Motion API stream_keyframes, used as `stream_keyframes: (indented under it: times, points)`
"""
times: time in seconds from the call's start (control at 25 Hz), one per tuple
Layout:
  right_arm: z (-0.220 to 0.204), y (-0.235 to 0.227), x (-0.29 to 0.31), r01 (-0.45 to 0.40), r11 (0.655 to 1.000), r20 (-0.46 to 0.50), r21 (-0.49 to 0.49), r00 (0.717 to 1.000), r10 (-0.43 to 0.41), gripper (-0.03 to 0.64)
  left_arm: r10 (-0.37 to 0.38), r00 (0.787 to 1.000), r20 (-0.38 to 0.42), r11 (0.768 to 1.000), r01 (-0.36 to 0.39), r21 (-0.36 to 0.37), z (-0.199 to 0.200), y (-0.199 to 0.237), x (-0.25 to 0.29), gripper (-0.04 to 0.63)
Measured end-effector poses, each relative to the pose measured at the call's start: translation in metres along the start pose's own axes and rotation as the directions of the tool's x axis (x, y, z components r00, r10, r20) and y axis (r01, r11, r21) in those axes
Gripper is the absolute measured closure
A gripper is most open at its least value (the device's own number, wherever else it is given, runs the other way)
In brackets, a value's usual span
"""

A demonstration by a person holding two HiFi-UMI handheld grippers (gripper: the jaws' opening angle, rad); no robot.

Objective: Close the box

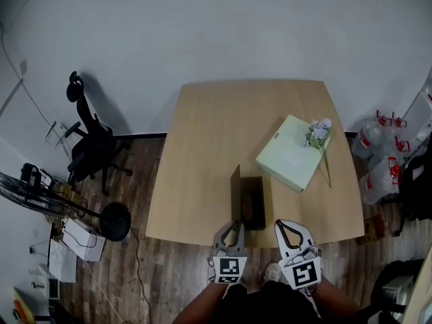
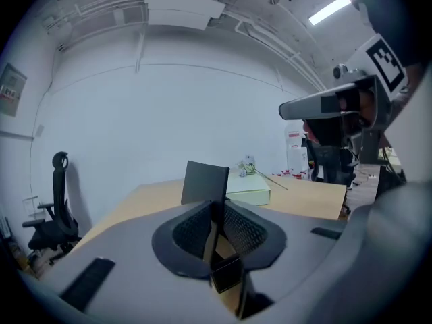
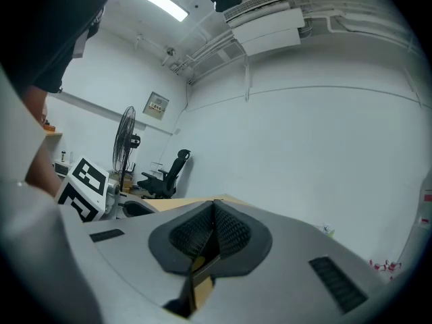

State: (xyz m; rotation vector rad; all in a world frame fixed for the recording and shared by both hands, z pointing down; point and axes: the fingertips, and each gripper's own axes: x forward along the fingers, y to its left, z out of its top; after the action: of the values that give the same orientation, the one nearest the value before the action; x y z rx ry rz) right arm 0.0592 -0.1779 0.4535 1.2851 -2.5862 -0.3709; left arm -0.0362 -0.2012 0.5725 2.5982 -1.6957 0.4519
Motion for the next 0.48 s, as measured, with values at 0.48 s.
stream_keyframes:
  times: [0.48]
  points:
    - [-0.011, -0.015, -0.01, 0.07, 0.996, -0.02, 0.051, 0.997, -0.069, 0.604, 0.013, 0.989, -0.148, 0.931, 0.042, 0.363, -0.019, -0.031, 0.016, 0.522]
